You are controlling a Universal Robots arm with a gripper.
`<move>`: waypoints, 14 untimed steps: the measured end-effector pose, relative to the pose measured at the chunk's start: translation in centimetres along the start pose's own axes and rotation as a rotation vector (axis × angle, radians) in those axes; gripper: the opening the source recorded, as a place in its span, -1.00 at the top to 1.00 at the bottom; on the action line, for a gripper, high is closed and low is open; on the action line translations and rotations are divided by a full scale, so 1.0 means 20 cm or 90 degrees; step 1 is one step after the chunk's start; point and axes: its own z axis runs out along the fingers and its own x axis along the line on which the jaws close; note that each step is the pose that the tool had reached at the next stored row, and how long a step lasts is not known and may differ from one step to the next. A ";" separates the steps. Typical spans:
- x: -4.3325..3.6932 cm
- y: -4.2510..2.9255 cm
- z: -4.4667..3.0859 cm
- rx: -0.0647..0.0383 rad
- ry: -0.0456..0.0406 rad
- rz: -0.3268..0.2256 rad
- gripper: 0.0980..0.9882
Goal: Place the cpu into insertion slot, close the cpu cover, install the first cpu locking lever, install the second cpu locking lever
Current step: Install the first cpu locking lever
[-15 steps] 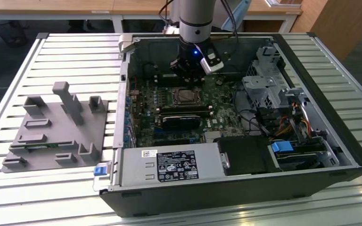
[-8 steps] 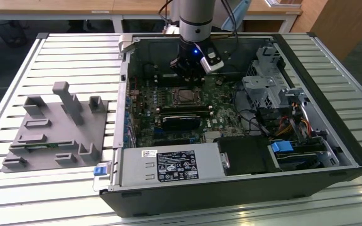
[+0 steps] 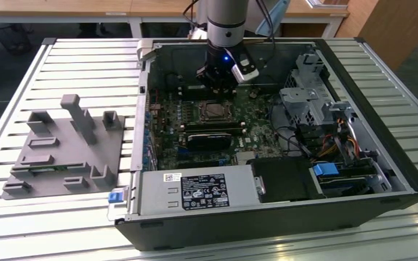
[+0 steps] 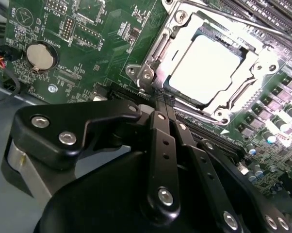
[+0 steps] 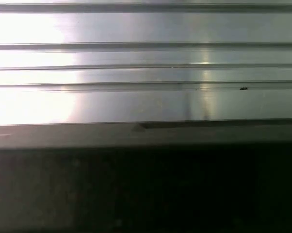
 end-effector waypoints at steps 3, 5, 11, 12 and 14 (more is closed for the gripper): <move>0.000 0.000 0.008 0.005 -0.0002 0.000 0.95; 0.000 0.000 0.013 0.008 -0.0003 0.000 0.95; 0.000 0.003 0.024 0.016 -0.0004 -0.001 0.95; 0.000 0.004 0.026 0.017 -0.0004 -0.001 0.95; 0.000 0.007 0.030 0.017 -0.0005 -0.001 0.95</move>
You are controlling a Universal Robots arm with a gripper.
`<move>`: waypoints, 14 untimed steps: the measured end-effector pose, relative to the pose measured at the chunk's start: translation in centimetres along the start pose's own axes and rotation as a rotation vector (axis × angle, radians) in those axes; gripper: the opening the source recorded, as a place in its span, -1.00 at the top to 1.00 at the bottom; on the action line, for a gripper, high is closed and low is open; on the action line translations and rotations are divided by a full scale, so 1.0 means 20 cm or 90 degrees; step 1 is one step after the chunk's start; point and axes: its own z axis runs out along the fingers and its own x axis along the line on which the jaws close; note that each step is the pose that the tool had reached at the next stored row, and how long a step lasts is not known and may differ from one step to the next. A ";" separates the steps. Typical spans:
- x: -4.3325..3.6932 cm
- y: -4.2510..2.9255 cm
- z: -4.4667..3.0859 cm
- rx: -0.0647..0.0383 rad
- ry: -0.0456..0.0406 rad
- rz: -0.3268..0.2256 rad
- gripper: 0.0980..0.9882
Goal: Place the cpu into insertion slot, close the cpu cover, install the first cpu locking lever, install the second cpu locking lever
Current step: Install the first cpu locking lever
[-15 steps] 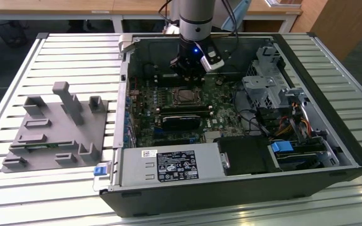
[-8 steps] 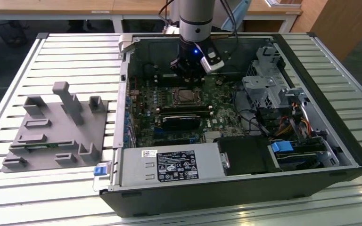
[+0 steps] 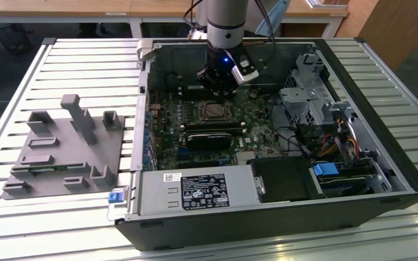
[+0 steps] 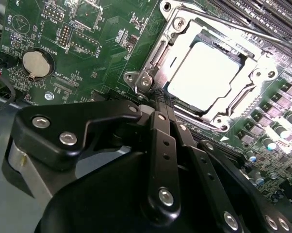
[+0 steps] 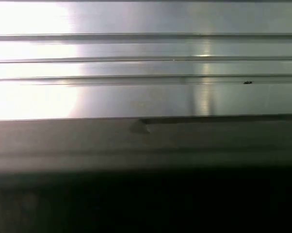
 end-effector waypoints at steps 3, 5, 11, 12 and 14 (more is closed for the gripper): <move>0.000 0.005 0.002 0.000 -0.0001 0.000 0.95; 0.000 0.007 0.003 0.000 -0.0001 0.000 0.95; -0.002 0.009 -0.031 0.000 -0.0003 0.000 0.95; -0.002 0.008 -0.046 0.000 -0.0003 0.000 0.95; -0.003 0.008 -0.074 0.000 -0.0002 0.000 0.95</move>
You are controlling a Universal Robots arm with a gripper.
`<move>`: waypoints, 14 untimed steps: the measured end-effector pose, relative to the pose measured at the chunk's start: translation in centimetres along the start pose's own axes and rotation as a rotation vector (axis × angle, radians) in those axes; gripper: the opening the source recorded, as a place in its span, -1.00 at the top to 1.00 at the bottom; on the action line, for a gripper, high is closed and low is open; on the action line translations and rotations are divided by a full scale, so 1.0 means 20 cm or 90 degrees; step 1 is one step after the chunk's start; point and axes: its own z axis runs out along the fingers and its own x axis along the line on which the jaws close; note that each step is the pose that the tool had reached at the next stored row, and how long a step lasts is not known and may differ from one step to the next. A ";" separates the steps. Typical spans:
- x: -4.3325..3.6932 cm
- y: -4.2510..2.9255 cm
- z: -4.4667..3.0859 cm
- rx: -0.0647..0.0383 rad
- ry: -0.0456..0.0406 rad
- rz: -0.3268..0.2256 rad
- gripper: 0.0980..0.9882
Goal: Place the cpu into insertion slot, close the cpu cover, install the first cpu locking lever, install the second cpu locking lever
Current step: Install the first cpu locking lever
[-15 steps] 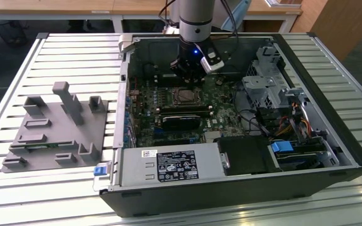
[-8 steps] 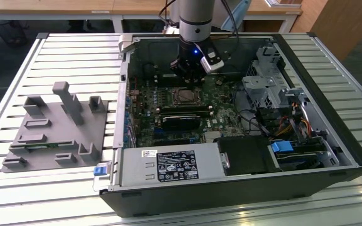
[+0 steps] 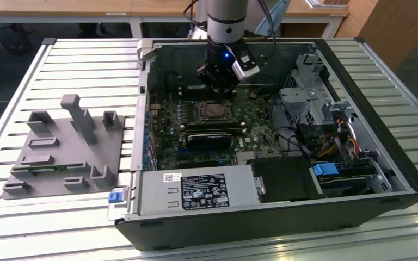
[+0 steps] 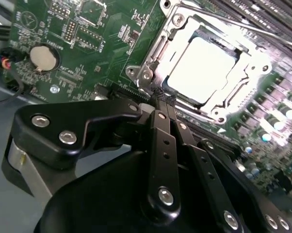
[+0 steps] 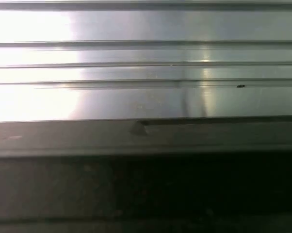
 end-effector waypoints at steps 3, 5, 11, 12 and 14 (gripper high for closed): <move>-0.001 -0.001 -0.010 0.000 0.0000 0.000 0.95; -0.001 -0.008 -0.011 0.000 0.0001 0.000 0.95; -0.002 -0.022 -0.011 0.000 0.0000 0.000 0.95; -0.002 -0.023 -0.011 0.000 0.0000 0.000 0.95; -0.002 -0.027 -0.011 0.000 0.0000 0.000 0.95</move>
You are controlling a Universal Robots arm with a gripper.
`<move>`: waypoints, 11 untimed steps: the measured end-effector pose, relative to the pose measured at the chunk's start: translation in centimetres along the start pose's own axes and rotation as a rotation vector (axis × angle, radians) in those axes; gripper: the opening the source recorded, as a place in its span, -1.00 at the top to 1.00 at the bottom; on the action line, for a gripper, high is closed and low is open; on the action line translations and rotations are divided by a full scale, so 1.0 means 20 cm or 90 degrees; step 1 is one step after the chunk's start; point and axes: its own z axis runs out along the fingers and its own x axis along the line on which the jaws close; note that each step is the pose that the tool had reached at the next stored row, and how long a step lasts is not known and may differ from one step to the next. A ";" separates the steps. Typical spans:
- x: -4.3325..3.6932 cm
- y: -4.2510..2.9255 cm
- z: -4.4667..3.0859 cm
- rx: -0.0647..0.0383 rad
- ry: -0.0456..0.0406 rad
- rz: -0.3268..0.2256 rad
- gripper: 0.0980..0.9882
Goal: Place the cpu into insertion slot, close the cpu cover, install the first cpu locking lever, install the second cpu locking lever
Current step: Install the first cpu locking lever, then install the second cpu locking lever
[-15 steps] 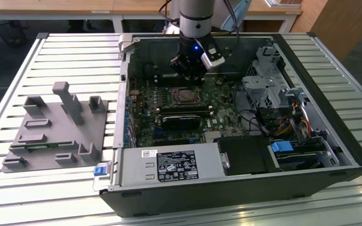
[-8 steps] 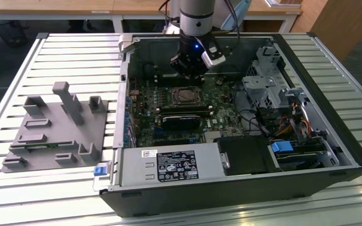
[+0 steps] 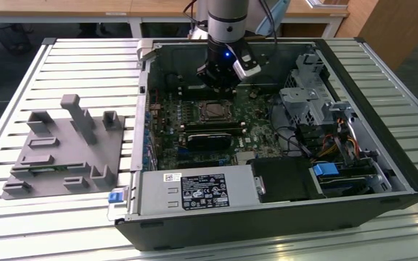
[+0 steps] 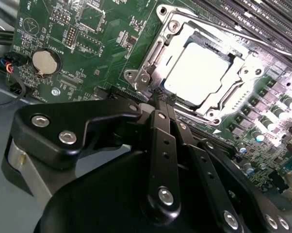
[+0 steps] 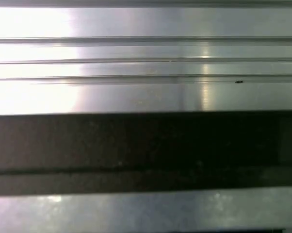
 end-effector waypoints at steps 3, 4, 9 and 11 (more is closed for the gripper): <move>-0.001 -0.003 0.000 0.000 0.0000 0.000 0.95; -0.001 -0.003 0.000 0.000 0.0000 0.000 0.95; -0.002 -0.011 0.000 0.000 0.0000 0.000 0.95; -0.002 -0.016 0.000 0.000 0.0000 0.000 0.95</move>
